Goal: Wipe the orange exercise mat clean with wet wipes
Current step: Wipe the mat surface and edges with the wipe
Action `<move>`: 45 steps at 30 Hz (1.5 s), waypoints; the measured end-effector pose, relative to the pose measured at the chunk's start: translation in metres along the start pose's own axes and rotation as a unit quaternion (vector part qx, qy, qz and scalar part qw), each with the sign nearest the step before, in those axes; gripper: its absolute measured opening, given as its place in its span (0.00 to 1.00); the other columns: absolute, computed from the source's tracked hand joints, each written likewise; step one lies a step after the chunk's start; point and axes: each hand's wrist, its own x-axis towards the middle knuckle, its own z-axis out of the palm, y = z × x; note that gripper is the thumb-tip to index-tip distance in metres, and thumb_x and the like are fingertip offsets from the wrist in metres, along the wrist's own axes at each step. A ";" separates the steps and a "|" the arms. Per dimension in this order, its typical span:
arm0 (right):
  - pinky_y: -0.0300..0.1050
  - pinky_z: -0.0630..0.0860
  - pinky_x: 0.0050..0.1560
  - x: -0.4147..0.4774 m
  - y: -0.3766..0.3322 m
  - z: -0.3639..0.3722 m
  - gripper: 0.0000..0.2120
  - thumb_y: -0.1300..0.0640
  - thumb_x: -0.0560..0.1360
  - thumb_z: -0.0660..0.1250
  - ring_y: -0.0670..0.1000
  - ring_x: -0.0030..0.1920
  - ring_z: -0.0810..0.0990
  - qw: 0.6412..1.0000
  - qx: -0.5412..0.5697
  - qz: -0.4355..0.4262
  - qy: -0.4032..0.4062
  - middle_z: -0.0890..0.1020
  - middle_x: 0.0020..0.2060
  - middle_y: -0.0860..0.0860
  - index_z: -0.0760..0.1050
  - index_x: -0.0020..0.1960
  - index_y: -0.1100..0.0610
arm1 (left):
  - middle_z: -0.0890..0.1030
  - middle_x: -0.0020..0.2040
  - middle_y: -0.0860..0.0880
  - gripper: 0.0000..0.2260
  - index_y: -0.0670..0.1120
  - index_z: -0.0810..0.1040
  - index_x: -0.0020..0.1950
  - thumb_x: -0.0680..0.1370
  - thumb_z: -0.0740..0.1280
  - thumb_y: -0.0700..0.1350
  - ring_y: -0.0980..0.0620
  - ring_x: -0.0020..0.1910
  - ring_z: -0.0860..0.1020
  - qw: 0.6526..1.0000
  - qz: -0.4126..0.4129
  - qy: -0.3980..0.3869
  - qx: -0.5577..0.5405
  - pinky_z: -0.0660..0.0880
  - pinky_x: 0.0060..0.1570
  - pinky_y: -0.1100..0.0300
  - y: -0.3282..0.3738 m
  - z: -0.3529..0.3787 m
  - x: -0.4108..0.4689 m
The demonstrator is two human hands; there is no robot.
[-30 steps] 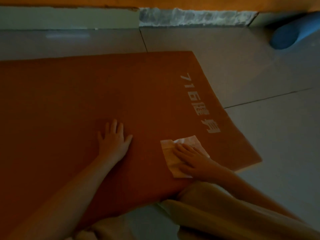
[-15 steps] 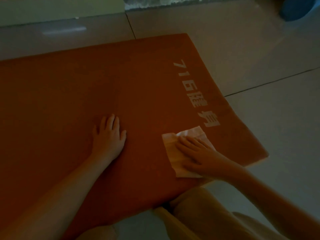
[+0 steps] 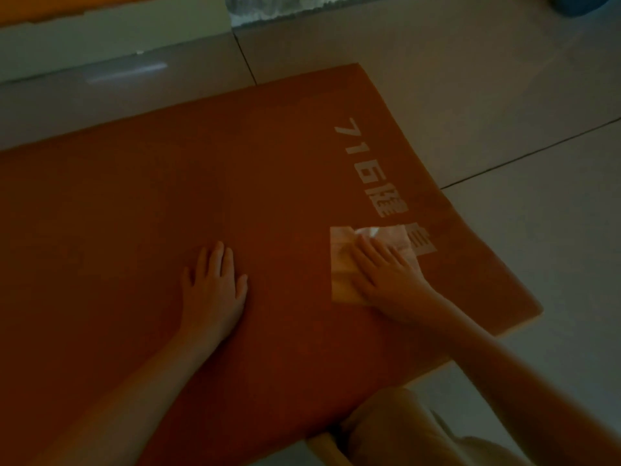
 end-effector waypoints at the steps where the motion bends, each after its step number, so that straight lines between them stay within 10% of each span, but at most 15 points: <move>1: 0.52 0.37 0.74 0.016 0.000 -0.001 0.39 0.34 0.71 0.27 0.53 0.76 0.37 1.000 -0.004 0.023 0.013 0.37 0.77 0.51 0.37 0.78 0.51 | 0.45 0.80 0.47 0.28 0.45 0.47 0.79 0.83 0.46 0.56 0.46 0.78 0.44 1.000 0.000 0.003 -0.002 0.47 0.75 0.43 0.000 0.000 0.001; 5: 0.53 0.36 0.74 0.043 -0.023 -0.001 0.29 0.43 0.81 0.37 0.53 0.76 0.35 1.000 -0.018 -0.003 0.009 0.37 0.77 0.52 0.38 0.78 0.54 | 0.43 0.80 0.48 0.28 0.46 0.46 0.79 0.83 0.46 0.56 0.46 0.78 0.42 1.000 -0.007 -0.006 -0.004 0.47 0.75 0.43 -0.001 0.002 0.003; 9: 0.46 0.30 0.69 0.013 -0.022 -0.001 0.40 0.37 0.68 0.26 0.46 0.71 0.30 0.992 -0.034 -0.119 -0.018 0.33 0.73 0.47 0.35 0.77 0.52 | 0.42 0.79 0.48 0.28 0.46 0.45 0.79 0.83 0.46 0.56 0.47 0.78 0.41 1.000 -0.010 -0.017 -0.019 0.46 0.75 0.43 0.001 0.001 0.002; 18: 0.52 0.37 0.74 0.086 -0.024 -0.016 0.28 0.47 0.83 0.43 0.55 0.77 0.38 0.998 -0.022 -0.016 0.048 0.38 0.77 0.54 0.38 0.78 0.56 | 0.40 0.79 0.48 0.28 0.46 0.44 0.79 0.83 0.47 0.56 0.47 0.78 0.39 0.999 -0.011 -0.031 -0.021 0.45 0.76 0.44 0.002 -0.003 0.004; 23: 0.50 0.38 0.75 0.068 -0.019 -0.008 0.38 0.39 0.72 0.28 0.49 0.74 0.35 0.985 -0.054 -0.164 0.021 0.36 0.74 0.50 0.39 0.78 0.55 | 0.45 0.80 0.47 0.28 0.45 0.48 0.80 0.83 0.49 0.55 0.45 0.78 0.43 0.999 -0.016 0.003 -0.030 0.47 0.75 0.44 0.005 -0.002 0.003; 28: 0.52 0.42 0.76 0.089 -0.006 -0.022 0.30 0.45 0.82 0.45 0.54 0.77 0.41 0.996 0.003 -0.048 0.075 0.39 0.77 0.54 0.42 0.78 0.58 | 0.45 0.80 0.48 0.27 0.46 0.48 0.79 0.83 0.49 0.55 0.46 0.78 0.43 1.000 -0.017 0.007 -0.025 0.46 0.75 0.45 0.003 -0.001 0.005; 33: 0.49 0.36 0.75 0.084 -0.030 -0.010 0.31 0.47 0.82 0.47 0.54 0.76 0.36 0.993 0.023 -0.094 0.061 0.36 0.76 0.54 0.40 0.78 0.59 | 0.66 0.74 0.42 0.24 0.41 0.68 0.73 0.80 0.63 0.51 0.39 0.73 0.62 0.999 -0.001 0.044 -0.031 0.61 0.68 0.38 -0.002 0.001 0.011; 38: 0.56 0.51 0.73 0.101 -0.008 -0.025 0.32 0.43 0.78 0.48 0.58 0.75 0.58 0.979 -0.125 -0.089 0.133 0.62 0.74 0.59 0.61 0.74 0.64 | 0.74 0.60 0.40 0.17 0.38 0.76 0.60 0.77 0.68 0.47 0.36 0.61 0.72 0.997 0.013 0.073 -0.037 0.75 0.55 0.41 -0.010 -0.003 0.030; 45: 0.49 0.33 0.73 0.121 -0.029 -0.024 0.31 0.46 0.82 0.44 0.52 0.74 0.31 0.992 -0.022 -0.092 0.078 0.34 0.75 0.54 0.34 0.76 0.58 | 0.51 0.79 0.47 0.28 0.47 0.57 0.78 0.82 0.49 0.60 0.47 0.78 0.48 0.996 -0.002 0.070 -0.060 0.50 0.74 0.45 -0.018 -0.002 0.046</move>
